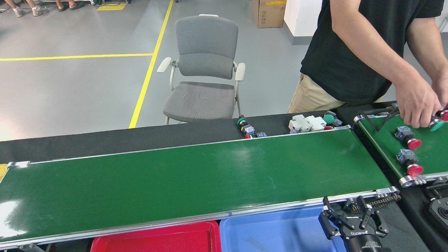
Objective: Pick switch part from conveyor to tray
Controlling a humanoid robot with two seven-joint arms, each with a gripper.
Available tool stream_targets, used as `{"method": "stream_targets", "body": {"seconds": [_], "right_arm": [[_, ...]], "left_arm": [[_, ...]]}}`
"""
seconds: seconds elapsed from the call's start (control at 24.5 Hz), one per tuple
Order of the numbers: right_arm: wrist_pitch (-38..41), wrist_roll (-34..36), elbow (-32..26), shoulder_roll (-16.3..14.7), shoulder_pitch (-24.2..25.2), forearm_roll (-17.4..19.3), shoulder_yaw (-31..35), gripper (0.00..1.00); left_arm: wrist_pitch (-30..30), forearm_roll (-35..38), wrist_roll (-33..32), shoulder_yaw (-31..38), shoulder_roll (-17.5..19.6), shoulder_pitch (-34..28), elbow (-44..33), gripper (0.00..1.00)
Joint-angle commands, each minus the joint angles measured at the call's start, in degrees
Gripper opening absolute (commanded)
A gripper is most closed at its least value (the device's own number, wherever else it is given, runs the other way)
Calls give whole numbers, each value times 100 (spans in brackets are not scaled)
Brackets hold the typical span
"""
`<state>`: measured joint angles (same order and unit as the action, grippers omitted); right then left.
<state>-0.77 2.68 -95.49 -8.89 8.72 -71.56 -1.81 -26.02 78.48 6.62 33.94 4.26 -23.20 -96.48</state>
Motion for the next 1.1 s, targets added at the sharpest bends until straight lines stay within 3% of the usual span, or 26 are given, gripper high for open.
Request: {"method": "stream_targets", "body": {"seconds": [0.0, 0.12, 0.33, 0.77, 0.9, 1.06], "right_arm": [[95, 13, -119, -25, -28, 10, 23, 99], [95, 13, -110, -52, -2, 1, 31, 99], [95, 57, -110, -34, 148, 10, 137, 99], [68, 136, -110, 63, 297, 28, 198, 99], [-133, -4, -119, 256, 332, 28, 207, 99], [-494, -523, -92, 203, 271, 36, 278, 99]], "left_arm": [[-17, 0, 50, -116, 75, 35, -55, 100], [-17, 0, 68, -371, 101, 52, -28, 100], [-17, -17, 112, -389, 92, 351, -20, 100], [-17, 0, 76, -397, 136, 395, -11, 100], [-8, 0, 76, -397, 215, 404, -20, 100], [9, 9, 85, -389, 206, 404, -2, 100]]}}
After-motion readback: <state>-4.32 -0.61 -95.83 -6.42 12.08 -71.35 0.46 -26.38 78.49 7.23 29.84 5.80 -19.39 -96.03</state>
